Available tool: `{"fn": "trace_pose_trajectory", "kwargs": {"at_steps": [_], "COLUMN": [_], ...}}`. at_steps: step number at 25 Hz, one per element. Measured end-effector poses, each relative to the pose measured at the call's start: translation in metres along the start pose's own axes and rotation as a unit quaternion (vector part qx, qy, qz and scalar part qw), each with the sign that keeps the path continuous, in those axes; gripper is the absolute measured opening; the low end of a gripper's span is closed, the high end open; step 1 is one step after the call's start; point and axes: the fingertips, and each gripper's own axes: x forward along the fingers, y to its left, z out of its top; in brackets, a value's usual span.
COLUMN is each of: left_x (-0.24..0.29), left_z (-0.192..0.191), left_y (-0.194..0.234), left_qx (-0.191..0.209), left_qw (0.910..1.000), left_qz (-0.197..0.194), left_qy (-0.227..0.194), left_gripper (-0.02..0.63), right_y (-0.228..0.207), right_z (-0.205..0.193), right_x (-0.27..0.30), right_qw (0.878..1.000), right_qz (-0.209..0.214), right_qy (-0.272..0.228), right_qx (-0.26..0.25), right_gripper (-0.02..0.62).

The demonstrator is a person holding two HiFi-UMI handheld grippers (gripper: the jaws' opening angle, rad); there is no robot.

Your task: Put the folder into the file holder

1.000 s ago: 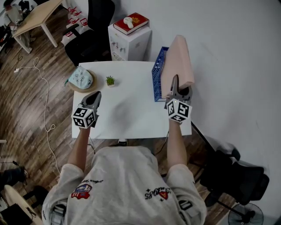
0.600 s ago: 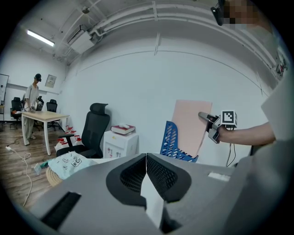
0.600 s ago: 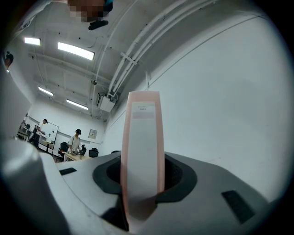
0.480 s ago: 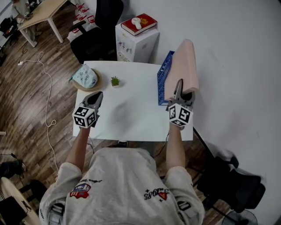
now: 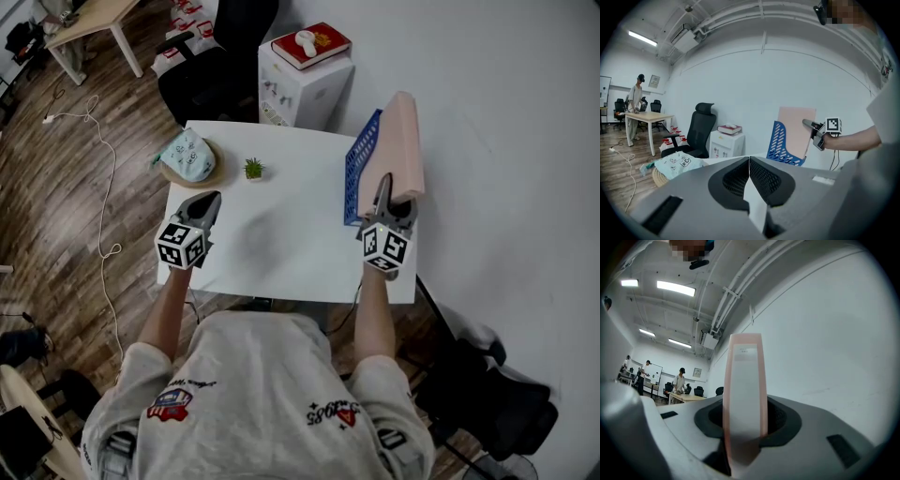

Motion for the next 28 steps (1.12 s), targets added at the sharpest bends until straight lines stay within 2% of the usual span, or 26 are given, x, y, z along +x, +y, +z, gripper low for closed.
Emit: {"fn": "trace_pose_trajectory", "kwargs": {"at_steps": [13,19,22,25,28], "left_x": [0.011,0.011,0.01,0.008,0.006], "left_z": [-0.002,0.002,0.001,-0.001,-0.001], "left_y": [0.006,0.005,0.005,0.003,0.001], "left_qx": [-0.001,-0.001,-0.003,-0.004,-0.005], "left_qw": [0.9999,0.9999,0.9999,0.9999,0.9999], "left_qz": [-0.009,-0.012,-0.012,-0.012,-0.014], "left_qy": [0.004,0.003,0.002,0.002,-0.001], "left_gripper": [0.006,0.006,0.006,0.006,0.006], "right_y": [0.0,0.005,0.007,0.008,0.01], "right_z": [-0.038,-0.053,-0.065,-0.084,-0.094], "right_x": [0.003,0.001,0.001,-0.002,-0.007], "right_qw": [0.999,0.998,0.997,0.993,0.991], "right_qz": [-0.01,-0.002,0.003,0.01,0.018], "right_qy": [0.032,0.057,0.078,0.12,0.135], "right_qx": [0.009,0.007,0.007,0.003,0.005], "right_gripper": [0.164,0.17,0.174,0.175,0.181]}}
